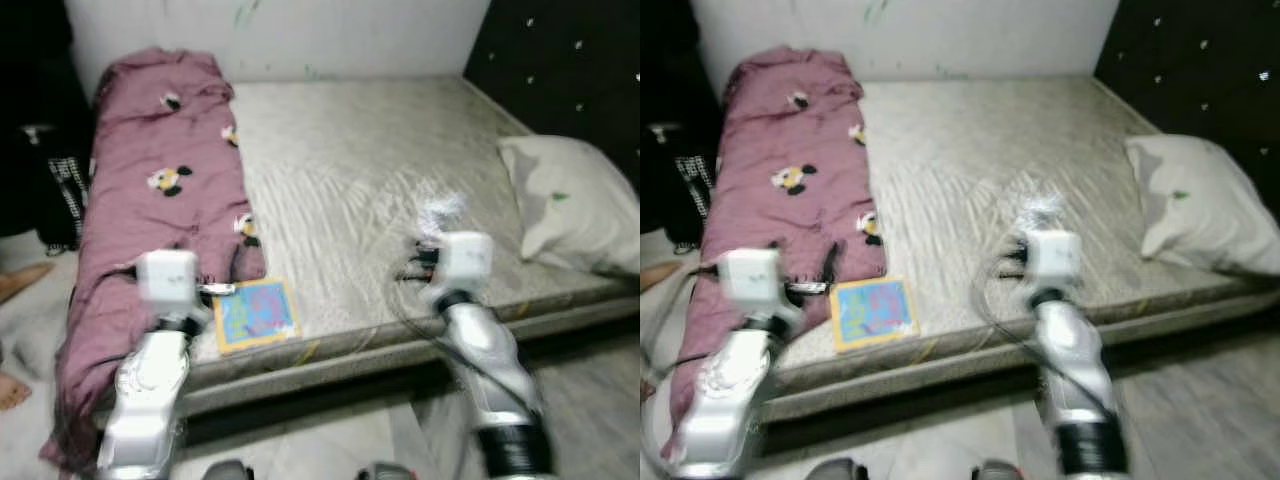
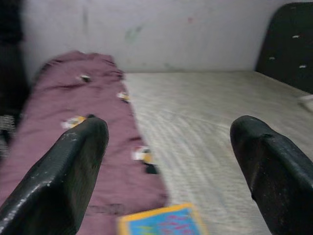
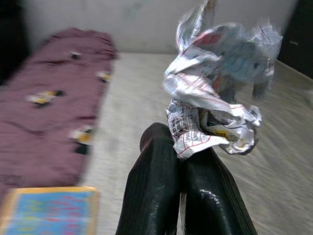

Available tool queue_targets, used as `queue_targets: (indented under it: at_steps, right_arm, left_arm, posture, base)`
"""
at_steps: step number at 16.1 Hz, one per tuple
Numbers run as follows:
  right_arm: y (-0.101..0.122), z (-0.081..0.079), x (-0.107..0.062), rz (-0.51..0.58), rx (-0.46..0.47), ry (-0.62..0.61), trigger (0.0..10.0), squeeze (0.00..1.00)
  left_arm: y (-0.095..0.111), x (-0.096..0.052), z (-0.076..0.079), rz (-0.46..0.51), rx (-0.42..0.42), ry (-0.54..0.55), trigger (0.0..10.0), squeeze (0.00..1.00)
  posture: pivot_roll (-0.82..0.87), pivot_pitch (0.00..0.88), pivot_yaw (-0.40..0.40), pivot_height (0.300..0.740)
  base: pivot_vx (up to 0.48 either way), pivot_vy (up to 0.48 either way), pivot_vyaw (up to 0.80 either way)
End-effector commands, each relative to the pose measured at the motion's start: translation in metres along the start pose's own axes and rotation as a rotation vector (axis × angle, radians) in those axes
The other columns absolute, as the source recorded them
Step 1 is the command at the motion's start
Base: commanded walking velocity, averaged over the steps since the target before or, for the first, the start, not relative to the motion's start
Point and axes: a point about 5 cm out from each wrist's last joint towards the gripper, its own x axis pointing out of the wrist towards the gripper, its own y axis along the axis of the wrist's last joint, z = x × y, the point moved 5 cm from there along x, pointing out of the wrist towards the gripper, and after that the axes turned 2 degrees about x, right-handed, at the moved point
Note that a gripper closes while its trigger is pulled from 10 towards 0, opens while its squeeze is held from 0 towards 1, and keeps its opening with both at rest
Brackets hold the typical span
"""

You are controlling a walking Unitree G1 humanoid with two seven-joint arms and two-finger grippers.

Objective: Clean up the room

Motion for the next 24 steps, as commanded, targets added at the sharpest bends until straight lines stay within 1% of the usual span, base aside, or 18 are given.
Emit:
queue_targets:
  at_steps: [1, 8, 12, 15, 17, 20, 22, 24]
  right_arm:
    - [0.007, 0.014, -0.001, 0.021, -0.021, -0.033, 10.0, 0.00]
    - [0.008, 0.011, 0.000, 0.030, -0.028, -0.014, 10.0, 0.00]
    - [0.007, 0.011, 0.001, 0.024, -0.022, -0.015, 10.0, 0.00]
    - [0.009, 0.006, 0.003, 0.037, -0.038, 0.013, 10.0, 0.00]
    - [0.005, 0.004, 0.005, 0.019, -0.071, 0.017, 10.0, 0.00]
    - [0.007, 0.006, 0.006, 0.022, -0.070, 0.021, 10.0, 0.00]
    - [0.008, 0.005, 0.007, 0.030, -0.071, 0.022, 10.0, 0.00]
    - [0.010, 0.004, 0.008, 0.038, -0.068, 0.024, 10.0, 0.00]
  left_arm:
    - [0.005, 0.003, 0.009, 0.016, -0.007, -0.021, 10.0, 0.00]
    - [0.002, 0.004, 0.006, -0.001, 0.004, -0.003, 10.0, 0.00]
    - [0.003, 0.005, 0.006, 0.010, 0.004, 0.001, 10.0, 0.00]
    - [0.006, 0.007, -0.001, 0.024, 0.042, 0.051, 10.0, 0.00]
    - [0.006, 0.009, -0.001, 0.027, 0.023, 0.046, 10.0, 0.00]
    - [0.004, 0.008, 0.001, 0.020, 0.027, 0.053, 10.0, 0.00]
    - [0.001, 0.006, -0.004, 0.006, 0.002, 0.073, 10.0, 0.00]
    - [0.001, 0.006, -0.006, 0.007, 0.001, 0.077, 10.0, 0.00]
  posture:
    - [-0.04, 0.000, -0.042, 0.740]
    - [-0.04, 0.000, -0.043, 0.740]
    - [-0.04, 0.000, -0.047, 0.740]
    - [-0.04, 0.005, -0.045, 0.740]
    - [-0.04, 0.009, -0.052, 0.740]
    - [-0.04, 0.004, -0.060, 0.740]
    - [-0.04, 0.001, -0.058, 0.740]
    - [-0.03, 0.002, -0.057, 0.740]
  base:
    - [0.000, 0.469, 0.00]
    - [0.000, 0.471, 0.00]
    - [0.000, 0.480, 0.00]
    - [0.000, 0.000, 0.00]
    - [0.000, 0.000, 0.80]
    - [0.000, 0.000, 0.80]
    - [0.000, 0.000, 0.80]
    - [0.000, 0.000, 0.80]
